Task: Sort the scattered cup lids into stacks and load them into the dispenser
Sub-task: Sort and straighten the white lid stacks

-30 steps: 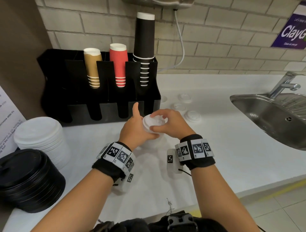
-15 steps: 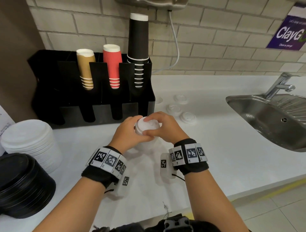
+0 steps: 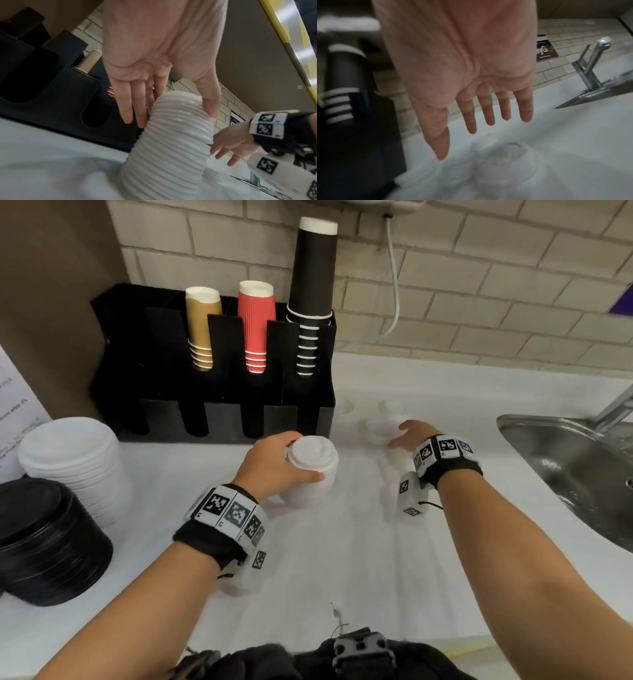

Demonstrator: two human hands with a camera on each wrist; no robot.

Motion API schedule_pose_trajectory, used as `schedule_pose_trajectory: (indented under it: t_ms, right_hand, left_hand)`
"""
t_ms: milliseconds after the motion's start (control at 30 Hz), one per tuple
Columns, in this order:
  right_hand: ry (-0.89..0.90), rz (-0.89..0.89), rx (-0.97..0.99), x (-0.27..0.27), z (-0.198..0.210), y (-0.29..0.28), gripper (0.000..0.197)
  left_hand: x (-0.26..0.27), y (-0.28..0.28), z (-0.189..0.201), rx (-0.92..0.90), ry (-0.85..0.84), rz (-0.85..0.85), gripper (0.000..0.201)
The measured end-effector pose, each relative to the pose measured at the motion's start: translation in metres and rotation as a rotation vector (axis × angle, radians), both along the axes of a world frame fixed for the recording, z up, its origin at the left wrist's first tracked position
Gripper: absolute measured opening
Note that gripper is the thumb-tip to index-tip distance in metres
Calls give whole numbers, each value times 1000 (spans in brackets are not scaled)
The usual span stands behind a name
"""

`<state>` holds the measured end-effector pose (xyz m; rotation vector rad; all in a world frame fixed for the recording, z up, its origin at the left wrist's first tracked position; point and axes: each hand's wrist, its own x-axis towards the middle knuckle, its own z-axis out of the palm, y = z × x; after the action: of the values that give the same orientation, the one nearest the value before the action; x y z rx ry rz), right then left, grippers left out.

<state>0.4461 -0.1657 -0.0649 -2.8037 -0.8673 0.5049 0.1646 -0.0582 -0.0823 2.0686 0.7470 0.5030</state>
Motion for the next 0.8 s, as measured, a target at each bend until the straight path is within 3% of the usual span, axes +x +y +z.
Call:
schedule_pose_trajectory:
  t_ms: [167, 400, 467, 533, 633, 800]
  right_hand:
    - [-26, 78, -87, 15, -16, 4, 66]
    - [-100, 105, -108, 14, -18, 4, 45]
    - [-93, 87, -31, 9, -2, 1, 46]
    - [46, 94, 206, -3, 20, 1, 45]
    - [341, 366, 495, -39, 46, 4, 34]
    - [280, 749, 512, -89, 51, 17, 37]
  left_hand:
    - [3, -3, 0, -7, 12, 44, 55]
    - [11, -5, -1, 13, 4, 66, 56]
    - [13, -5, -2, 16, 3, 70, 56]
    - [15, -4, -2, 14, -2, 78, 57]
    - [18, -5, -3, 14, -15, 90, 58]
    - [18, -8, -2, 7, -32, 91, 64]
